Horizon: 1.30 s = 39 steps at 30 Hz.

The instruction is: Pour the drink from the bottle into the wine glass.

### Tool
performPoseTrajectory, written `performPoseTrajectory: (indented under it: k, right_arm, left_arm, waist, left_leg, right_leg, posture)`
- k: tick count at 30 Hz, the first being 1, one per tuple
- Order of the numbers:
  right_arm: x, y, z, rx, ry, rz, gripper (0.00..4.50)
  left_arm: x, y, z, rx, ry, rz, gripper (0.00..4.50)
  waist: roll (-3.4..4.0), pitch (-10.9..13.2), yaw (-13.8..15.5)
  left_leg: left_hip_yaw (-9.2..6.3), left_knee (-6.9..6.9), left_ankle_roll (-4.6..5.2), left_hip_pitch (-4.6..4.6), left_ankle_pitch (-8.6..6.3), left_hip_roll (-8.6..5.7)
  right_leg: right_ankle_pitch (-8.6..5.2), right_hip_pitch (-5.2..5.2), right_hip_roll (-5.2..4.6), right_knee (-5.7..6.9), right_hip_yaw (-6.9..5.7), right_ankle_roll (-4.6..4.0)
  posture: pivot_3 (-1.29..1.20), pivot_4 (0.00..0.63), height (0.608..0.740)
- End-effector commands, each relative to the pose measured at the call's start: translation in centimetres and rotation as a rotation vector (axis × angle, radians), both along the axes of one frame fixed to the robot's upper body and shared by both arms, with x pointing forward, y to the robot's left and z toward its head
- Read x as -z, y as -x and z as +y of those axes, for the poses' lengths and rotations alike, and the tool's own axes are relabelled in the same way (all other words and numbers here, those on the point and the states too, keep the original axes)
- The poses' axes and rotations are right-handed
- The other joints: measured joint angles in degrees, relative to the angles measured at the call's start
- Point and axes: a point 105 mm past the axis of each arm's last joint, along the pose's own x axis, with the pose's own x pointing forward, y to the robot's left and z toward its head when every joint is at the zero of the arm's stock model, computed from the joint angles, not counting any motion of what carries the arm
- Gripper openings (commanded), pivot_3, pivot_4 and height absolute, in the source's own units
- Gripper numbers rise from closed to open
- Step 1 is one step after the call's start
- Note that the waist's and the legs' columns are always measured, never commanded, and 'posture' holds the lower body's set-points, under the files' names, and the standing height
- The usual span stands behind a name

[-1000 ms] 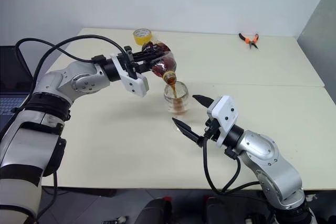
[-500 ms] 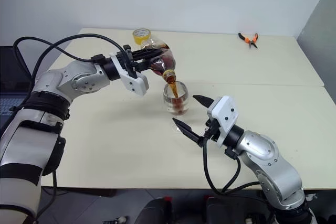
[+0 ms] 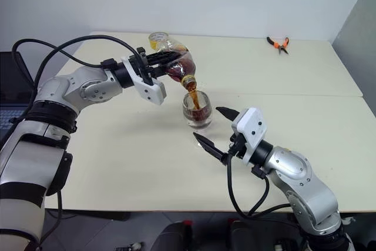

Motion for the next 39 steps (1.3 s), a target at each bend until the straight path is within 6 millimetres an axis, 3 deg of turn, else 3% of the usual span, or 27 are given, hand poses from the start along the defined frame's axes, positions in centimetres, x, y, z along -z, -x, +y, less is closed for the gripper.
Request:
performPoseTrajectory:
  k: [1, 30, 39]
  right_arm:
    - [-0.8, 0.5, 0.1, -0.009, -0.005, -0.036, 4.50]
    - [-2.6, 1.1, 0.0, -0.041, -0.098, -0.095, 4.50]
    - [-2.3, 1.1, 0.1, -0.048, -0.091, -0.087, 4.50]
  left_arm:
    - [-2.4, 0.3, 0.2, 0.003, 0.028, -0.070, 0.63]
    - [-2.4, 0.3, 0.5, -0.004, 0.042, -0.065, 0.63]
    - [-1.8, 0.7, 0.0, 0.040, 0.165, 0.060, 0.63]
  waist:
    - [0.00, 0.0, 0.0]
    - [0.00, 0.0, 0.0]
    - [0.00, 0.0, -0.1]
  left_leg:
    - [0.00, 0.00, 0.00, 0.00, 0.00, 0.00]
    - [0.00, 0.03, -0.01, 0.00, 0.00, 0.00]
    - [0.02, 0.04, -0.09, 0.01, 0.05, 0.00]
  right_leg:
    - [0.00, 0.00, 0.00, 0.00, 0.00, 0.00]
    - [0.00, 0.00, 0.00, 0.03, 0.00, 0.00]
    - [0.00, 0.00, 0.00, 0.05, 0.02, 0.00]
  posture:
    - [0.00, 0.150, 0.740]
    - [0.00, 0.150, 0.740]
    - [0.00, 0.150, 0.740]
